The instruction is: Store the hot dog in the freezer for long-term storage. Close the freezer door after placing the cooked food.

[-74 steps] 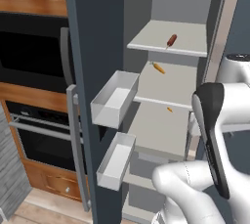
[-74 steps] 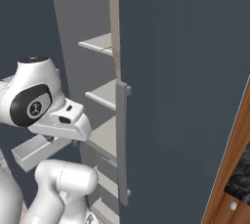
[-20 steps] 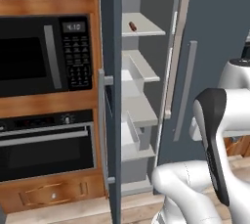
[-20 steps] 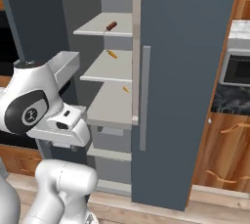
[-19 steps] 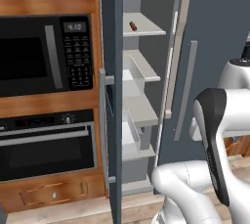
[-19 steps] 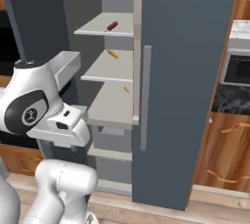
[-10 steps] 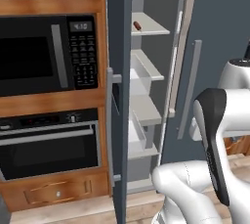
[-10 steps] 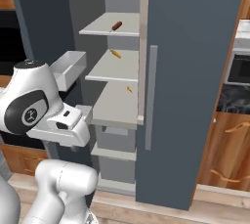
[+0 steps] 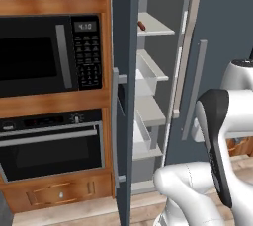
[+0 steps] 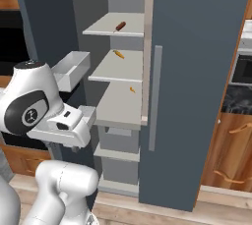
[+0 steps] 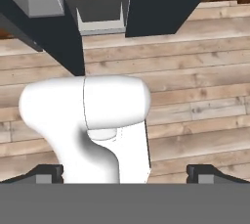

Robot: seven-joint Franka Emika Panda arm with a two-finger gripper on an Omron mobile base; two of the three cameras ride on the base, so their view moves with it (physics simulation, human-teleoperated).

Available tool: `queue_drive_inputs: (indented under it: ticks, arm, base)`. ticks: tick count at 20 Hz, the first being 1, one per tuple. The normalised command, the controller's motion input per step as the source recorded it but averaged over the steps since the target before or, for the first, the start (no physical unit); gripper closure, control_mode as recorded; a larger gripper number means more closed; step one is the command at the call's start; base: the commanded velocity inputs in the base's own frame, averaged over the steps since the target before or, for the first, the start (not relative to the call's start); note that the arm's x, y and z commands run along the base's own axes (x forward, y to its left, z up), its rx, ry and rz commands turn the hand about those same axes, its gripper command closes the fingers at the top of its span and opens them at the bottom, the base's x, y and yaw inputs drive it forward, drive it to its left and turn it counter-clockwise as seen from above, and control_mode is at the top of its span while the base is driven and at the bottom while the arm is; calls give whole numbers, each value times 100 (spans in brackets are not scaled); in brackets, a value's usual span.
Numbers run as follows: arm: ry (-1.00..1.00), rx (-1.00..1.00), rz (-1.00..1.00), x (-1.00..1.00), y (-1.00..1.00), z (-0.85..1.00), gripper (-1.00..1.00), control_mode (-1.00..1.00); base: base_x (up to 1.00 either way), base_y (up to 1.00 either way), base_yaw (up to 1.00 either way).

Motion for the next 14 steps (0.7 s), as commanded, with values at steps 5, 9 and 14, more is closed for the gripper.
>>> queue_drive_inputs:
  ticks: [5,9,14]
  arm:
    - [8,-3,2,0,22,0,-100,-100]
    - [9,-16,2,4,62,14,-100,-100]
    - [-20,-32,-11,24,82,29,-100,-100]
  base:
    - [0,0,0]
    - [0,0,0]
    - [0,0,0]
